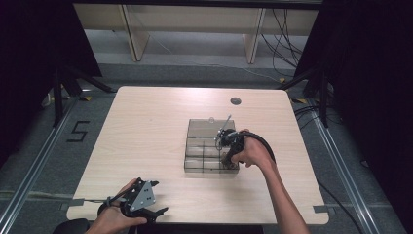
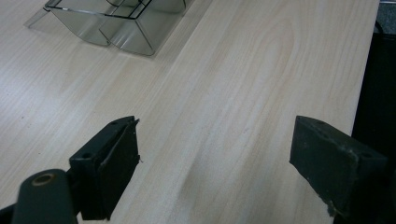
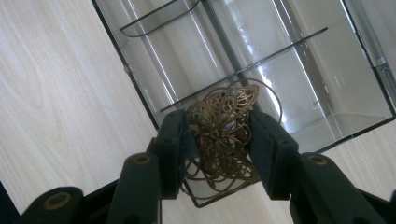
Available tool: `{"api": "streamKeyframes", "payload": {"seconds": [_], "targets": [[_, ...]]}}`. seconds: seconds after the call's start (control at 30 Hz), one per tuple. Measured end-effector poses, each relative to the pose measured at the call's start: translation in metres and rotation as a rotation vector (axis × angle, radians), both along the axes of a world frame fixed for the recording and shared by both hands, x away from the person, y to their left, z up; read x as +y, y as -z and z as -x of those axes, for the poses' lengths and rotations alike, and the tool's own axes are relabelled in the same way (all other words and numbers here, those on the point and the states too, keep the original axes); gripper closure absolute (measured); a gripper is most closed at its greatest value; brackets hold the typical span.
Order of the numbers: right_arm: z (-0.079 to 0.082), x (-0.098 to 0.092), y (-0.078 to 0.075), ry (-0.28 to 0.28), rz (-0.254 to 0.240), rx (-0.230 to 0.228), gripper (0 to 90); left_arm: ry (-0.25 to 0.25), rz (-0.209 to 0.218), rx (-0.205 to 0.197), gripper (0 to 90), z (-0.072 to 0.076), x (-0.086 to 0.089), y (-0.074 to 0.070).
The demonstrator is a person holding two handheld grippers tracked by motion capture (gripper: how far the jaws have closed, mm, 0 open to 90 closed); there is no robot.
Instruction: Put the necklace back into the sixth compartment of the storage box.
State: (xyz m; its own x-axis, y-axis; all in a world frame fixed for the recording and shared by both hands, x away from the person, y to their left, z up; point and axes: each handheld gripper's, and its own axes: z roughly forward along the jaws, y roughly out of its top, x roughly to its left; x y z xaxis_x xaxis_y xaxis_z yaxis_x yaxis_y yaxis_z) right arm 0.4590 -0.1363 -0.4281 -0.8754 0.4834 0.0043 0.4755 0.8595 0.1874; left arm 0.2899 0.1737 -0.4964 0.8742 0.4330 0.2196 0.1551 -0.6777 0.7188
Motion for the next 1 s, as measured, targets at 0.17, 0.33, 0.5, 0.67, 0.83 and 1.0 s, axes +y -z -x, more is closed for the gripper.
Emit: {"api": "streamKeyframes", "payload": {"seconds": [0.17, 0.33, 0.5, 0.67, 0.83, 1.0], "targets": [[-0.003, 0.000, 0.004, -0.009, 0.006, 0.012, 58.8, 0.000, 0.000, 0.000, 15.0, 0.000, 0.000, 0.000], [-0.006, -0.001, 0.008, -0.016, 0.001, 0.010, 58.8, 0.001, 0.000, 0.000, 15.0, 0.000, 0.000, 0.000], [-0.007, -0.001, 0.010, -0.009, 0.001, 0.039, 58.8, 0.000, 0.000, 0.000, 15.0, 0.000, 0.000, 0.000], [-0.010, -0.001, 0.014, -0.002, 0.001, 0.050, 58.9, 0.000, 0.000, 0.000, 15.0, 0.000, 0.000, 0.000], [-0.013, -0.002, 0.018, 0.010, 0.007, 0.056, 58.8, 0.001, -0.001, 0.000, 15.0, 0.000, 0.000, 0.000], [-0.016, -0.002, 0.020, -0.007, 0.010, 0.055, 58.8, -0.001, 0.005, -0.006, 15.0, 0.000, 0.000, 0.000]]}}
